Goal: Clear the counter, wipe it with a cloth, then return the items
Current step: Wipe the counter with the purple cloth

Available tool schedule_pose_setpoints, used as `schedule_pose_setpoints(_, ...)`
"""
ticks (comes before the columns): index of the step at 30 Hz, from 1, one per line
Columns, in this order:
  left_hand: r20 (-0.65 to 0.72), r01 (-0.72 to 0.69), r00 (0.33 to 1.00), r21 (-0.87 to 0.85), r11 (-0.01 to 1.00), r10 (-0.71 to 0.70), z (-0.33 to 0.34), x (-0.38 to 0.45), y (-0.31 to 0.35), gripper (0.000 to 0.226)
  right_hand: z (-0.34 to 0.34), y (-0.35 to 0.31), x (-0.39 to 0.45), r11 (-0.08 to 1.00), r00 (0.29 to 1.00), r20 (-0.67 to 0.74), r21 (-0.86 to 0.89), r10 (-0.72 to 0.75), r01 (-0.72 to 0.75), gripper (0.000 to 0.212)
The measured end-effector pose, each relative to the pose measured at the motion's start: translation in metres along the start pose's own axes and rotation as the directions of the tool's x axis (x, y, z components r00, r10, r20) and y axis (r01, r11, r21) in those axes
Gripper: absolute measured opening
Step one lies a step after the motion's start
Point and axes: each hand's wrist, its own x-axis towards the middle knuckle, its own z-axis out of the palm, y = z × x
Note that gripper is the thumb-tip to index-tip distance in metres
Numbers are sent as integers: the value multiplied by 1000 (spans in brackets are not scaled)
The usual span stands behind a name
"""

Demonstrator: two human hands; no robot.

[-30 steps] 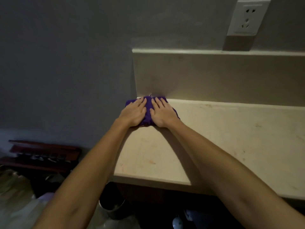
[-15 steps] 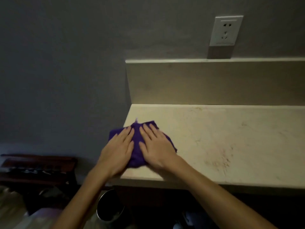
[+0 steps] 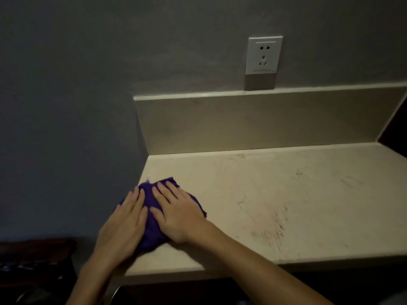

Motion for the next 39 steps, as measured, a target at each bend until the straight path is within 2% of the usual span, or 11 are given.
schedule_pose_setpoints(2,89,102,991,-73,992,-95,2,49,-11,62,1,22,41,1000,1000,3,-28,10,-10,64)
schedule_pose_setpoints(8,148,255,957,-35,966,-248,22,135,-10,65,-5,81,106,998,999,44,-69,-10,13,64)
schedule_pose_setpoints(12,106,294,952,-56,954,-287,21,146,28,62,-15,110,102,998,998,52,-55,-32,35,64)
schedule_pose_setpoints(16,83,291,956,-114,950,-283,20,179,97,61,-45,169,77,998,999,41,-63,-1,4,62)
schedule_pose_setpoints(22,65,229,973,-126,965,-223,30,227,234,62,-106,280,1,994,999,-5,-106,33,-34,65)
schedule_pose_setpoints(28,21,105,995,-174,979,-103,31,261,380,62,-165,381,-86,975,987,-65,-160,147,-155,56)
schedule_pose_setpoints(34,-24,-95,995,-240,966,92,33,299,526,61,-216,482,-176,906,915,-103,-133,390,-401,59)
schedule_pose_setpoints(39,-26,-178,984,-305,936,178,31,321,592,60,-239,529,-213,851,865,-135,-160,483,-500,60)
